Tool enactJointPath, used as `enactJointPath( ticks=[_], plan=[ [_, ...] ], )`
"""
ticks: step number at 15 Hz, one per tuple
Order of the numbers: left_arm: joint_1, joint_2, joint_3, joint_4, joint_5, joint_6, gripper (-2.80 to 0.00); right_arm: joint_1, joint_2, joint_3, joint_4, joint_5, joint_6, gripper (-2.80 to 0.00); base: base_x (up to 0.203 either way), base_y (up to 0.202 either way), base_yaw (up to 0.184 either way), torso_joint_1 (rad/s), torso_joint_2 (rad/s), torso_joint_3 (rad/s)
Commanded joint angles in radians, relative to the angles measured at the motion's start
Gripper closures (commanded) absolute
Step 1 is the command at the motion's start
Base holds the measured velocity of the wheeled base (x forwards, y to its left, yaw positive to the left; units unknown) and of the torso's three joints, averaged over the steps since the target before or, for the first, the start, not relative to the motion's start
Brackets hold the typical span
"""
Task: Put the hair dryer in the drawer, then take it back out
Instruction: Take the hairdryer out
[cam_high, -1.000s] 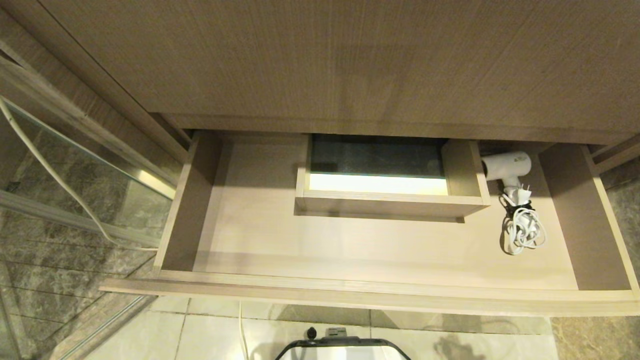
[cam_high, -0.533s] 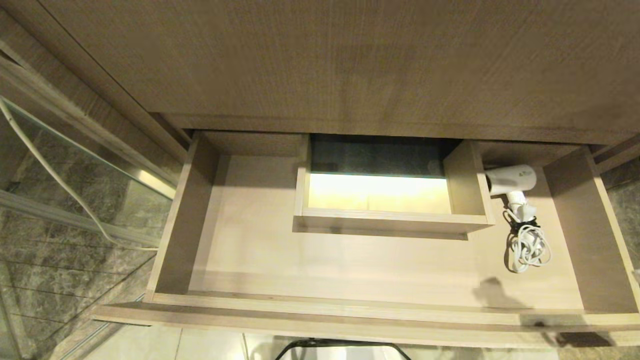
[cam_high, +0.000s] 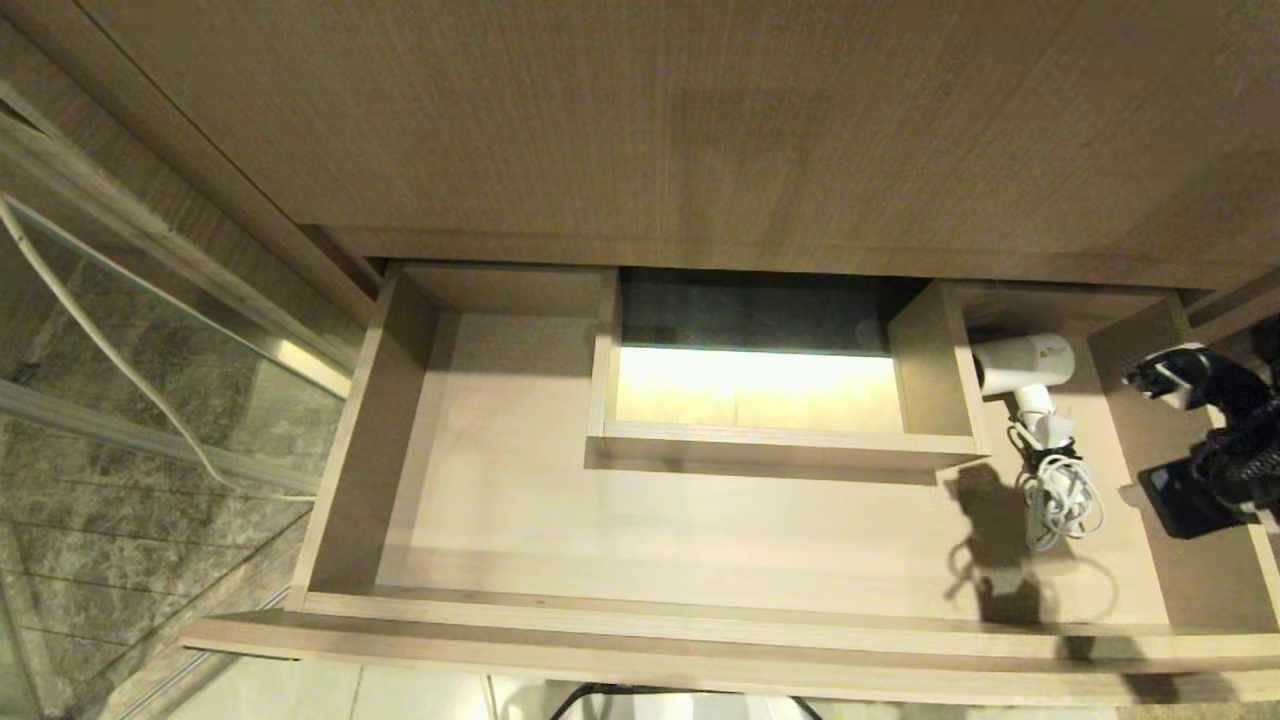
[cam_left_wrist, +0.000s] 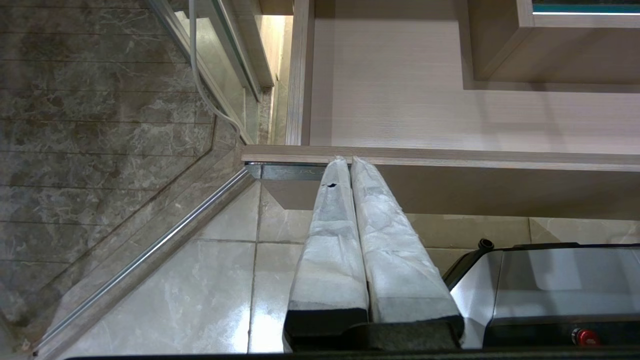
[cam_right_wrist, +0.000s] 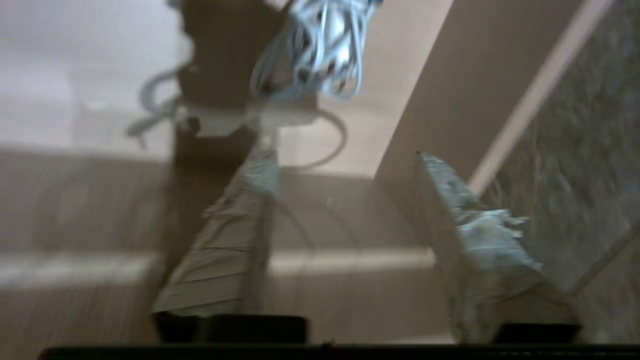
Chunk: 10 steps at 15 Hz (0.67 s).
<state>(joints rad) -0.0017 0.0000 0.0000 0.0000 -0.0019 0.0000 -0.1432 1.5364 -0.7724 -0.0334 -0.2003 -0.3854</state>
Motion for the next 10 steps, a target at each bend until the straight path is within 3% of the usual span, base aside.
enactJointPath(
  ticks=[1,4,10],
  plan=[
    [0.000,0.000,0.002,0.000,0.000,0.000,0.00,0.000,0.215,-0.121,-0.020,-0.007,0.037,-2.80,0.000,0.000,0.000,0.000,0.00,0.000],
    [0.000,0.000,0.000,0.000,0.000,0.000,0.00,-0.002,0.350,-0.228,-0.096,-0.014,0.104,-2.80,0.000,0.000,0.000,0.000,0.00,0.000],
    [0.000,0.000,0.000,0.000,0.000,-0.002,0.00,-0.023,0.527,-0.381,-0.217,-0.015,0.140,-2.80,0.000,0.000,0.000,0.000,0.00,0.000]
  ],
)
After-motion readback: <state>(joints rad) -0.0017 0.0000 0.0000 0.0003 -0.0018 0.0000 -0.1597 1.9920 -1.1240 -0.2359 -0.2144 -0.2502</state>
